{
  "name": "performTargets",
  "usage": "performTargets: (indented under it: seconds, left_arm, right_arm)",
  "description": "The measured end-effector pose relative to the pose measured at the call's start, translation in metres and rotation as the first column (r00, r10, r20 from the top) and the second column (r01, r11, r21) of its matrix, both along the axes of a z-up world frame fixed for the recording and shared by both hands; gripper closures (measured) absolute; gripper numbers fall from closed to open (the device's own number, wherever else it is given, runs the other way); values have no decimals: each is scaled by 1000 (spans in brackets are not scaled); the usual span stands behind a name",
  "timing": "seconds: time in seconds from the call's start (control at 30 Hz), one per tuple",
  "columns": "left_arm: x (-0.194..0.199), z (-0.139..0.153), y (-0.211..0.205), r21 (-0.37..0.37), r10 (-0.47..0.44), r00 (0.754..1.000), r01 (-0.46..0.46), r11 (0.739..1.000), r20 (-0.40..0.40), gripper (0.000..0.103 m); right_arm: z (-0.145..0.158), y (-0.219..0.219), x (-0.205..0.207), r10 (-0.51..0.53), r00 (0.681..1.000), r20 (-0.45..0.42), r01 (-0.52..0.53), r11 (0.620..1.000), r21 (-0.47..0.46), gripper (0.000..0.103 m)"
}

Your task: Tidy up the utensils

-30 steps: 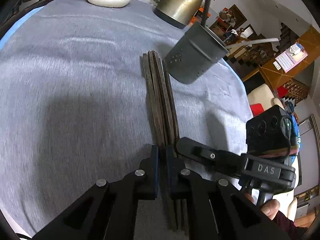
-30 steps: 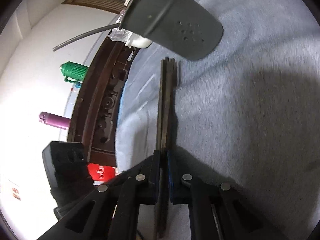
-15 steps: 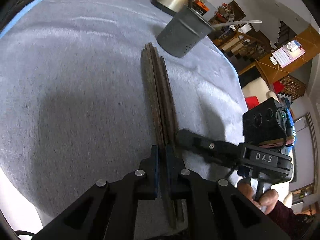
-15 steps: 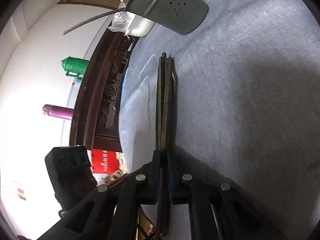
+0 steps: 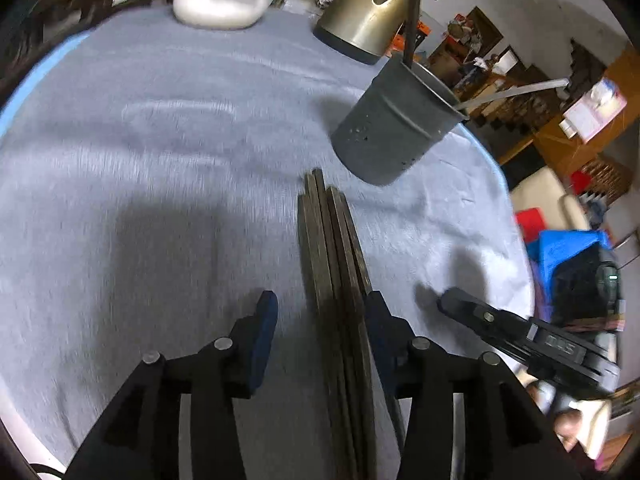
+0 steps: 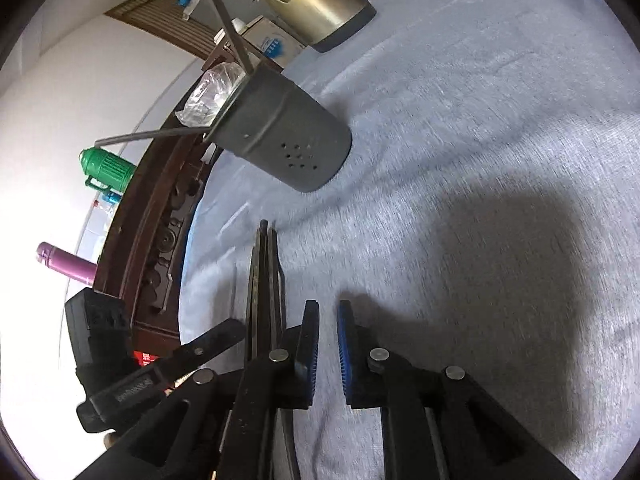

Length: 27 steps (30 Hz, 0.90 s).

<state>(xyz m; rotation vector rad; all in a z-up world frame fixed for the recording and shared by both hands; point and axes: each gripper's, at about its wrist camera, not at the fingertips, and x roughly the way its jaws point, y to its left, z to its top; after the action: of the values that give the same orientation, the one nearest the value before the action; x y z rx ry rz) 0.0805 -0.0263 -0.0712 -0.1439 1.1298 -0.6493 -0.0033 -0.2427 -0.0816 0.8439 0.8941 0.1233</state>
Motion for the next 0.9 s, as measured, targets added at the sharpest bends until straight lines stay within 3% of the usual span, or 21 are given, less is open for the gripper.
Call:
performTargets:
  seconds: [0.07, 0.2, 0.23, 0.3, 0.33, 0.43, 0.5, 0.57, 0.7, 0.8, 0.9]
  left_arm:
    - [1, 2, -7, 62, -19, 998, 15, 998, 65, 55]
    - [5, 5, 4, 109, -34, 995, 24, 994, 92, 49]
    - [6, 5, 10, 150, -26, 993, 9, 989, 112, 42]
    - [10, 5, 22, 250, 11, 991, -44, 967, 131, 43]
    - [12, 5, 29, 265, 17, 991, -52, 963, 132, 46]
    - [18, 11, 51, 220, 53, 993, -74, 973, 102, 45]
    - [18, 15, 60, 208, 77, 992, -96, 973, 99, 45]
    - [14, 18, 57, 190, 72, 992, -90, 978, 101, 45]
    - [5, 26, 46, 157, 31, 995, -47, 986, 100, 44]
    - [4, 25, 33, 154, 8, 996, -23, 988, 93, 44]
    - [1, 17, 24, 180, -10, 996, -6, 984, 85, 44]
  right_arm:
    - [-3, 0, 0, 4, 1000, -4, -4, 1000, -1, 91]
    - [-4, 1, -4, 34, 999, 2, -34, 999, -6, 90]
    - [-2, 2, -3, 38, 999, 7, -38, 999, -10, 90]
    - [4, 12, 6, 61, 998, 18, -61, 998, -31, 90]
    - [7, 19, 11, 80, 997, 18, -79, 995, -57, 90]
    - [9, 40, 28, 134, 991, 4, -132, 984, -122, 84]
    - [6, 57, 42, 173, 984, -29, -176, 971, -161, 73]
    - [5, 70, 51, 197, 980, -29, -199, 964, -178, 73]
    - [10, 91, 56, 238, 971, -28, -233, 914, -332, 72]
    - [11, 79, 47, 197, 980, -13, -184, 884, -429, 73]
    - [12, 44, 36, 106, 994, -22, -106, 910, -402, 74]
